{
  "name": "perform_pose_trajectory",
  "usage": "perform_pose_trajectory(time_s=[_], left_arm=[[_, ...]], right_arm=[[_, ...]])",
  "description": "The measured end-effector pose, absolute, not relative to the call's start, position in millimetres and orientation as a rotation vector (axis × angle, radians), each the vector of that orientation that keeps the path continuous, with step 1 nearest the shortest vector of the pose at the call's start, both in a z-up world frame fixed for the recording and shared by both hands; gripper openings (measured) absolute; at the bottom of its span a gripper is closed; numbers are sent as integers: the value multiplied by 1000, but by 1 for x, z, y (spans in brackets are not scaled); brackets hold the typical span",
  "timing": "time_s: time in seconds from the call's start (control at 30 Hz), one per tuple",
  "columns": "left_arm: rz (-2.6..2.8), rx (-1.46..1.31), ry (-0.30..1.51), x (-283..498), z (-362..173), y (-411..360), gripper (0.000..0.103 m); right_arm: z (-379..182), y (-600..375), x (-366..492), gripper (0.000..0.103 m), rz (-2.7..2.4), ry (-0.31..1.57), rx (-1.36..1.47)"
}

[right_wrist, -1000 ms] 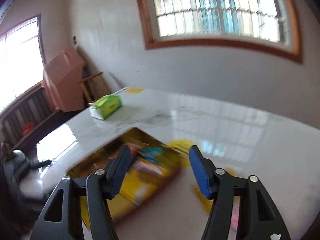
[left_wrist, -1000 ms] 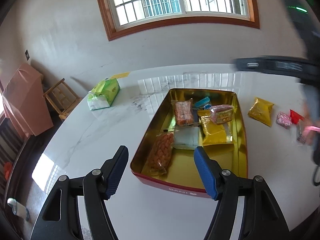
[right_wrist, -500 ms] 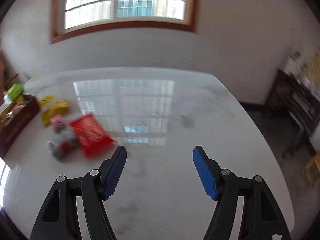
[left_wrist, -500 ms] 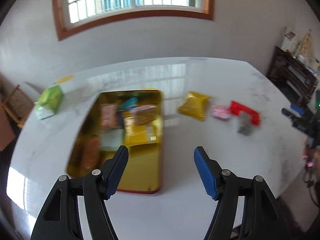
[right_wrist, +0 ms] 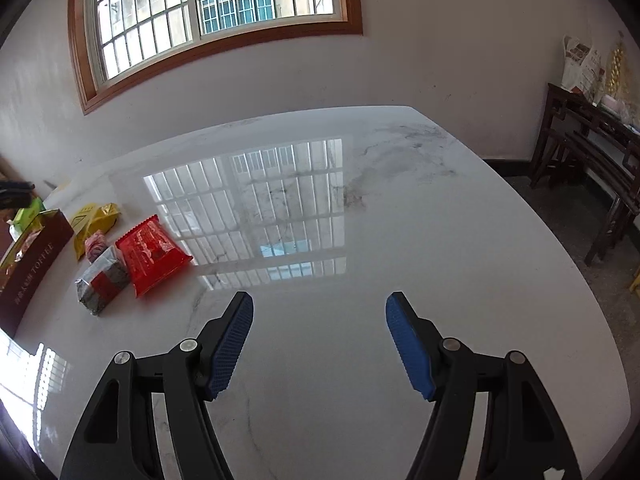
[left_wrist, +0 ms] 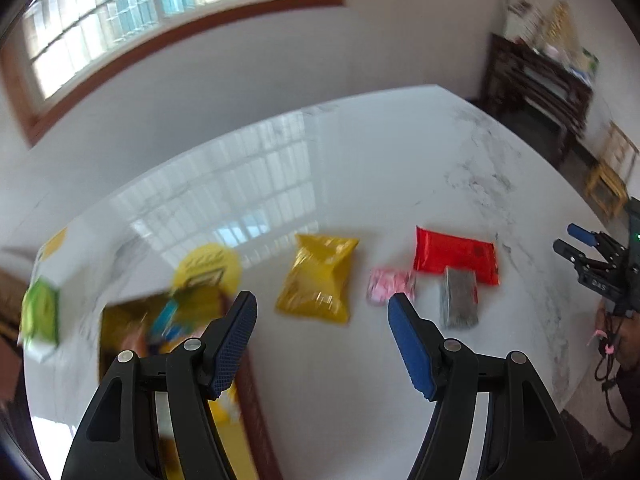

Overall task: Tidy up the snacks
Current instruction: 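Withdraw both tools from the tin toward the remaining snacks, then close the left gripper on the yellow foil snack bag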

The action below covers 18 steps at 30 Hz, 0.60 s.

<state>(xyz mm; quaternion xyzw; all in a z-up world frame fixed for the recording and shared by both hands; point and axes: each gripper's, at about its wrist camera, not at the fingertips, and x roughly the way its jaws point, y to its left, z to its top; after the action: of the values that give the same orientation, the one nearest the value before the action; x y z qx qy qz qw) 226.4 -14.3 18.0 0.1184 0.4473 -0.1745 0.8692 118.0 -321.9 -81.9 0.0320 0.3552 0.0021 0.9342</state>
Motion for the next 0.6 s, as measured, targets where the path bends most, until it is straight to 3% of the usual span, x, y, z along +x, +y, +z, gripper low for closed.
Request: perform_pose_trajectory(time_s=[0.23,0.6], left_arm=[[-428,266,1097,304,-25,-34,69],[-500,365,1194,334,-66,-43,69]], right_arm=[[-84,-321,124,66,28,747,68],[-87,-321,126,66,43,771,72]])
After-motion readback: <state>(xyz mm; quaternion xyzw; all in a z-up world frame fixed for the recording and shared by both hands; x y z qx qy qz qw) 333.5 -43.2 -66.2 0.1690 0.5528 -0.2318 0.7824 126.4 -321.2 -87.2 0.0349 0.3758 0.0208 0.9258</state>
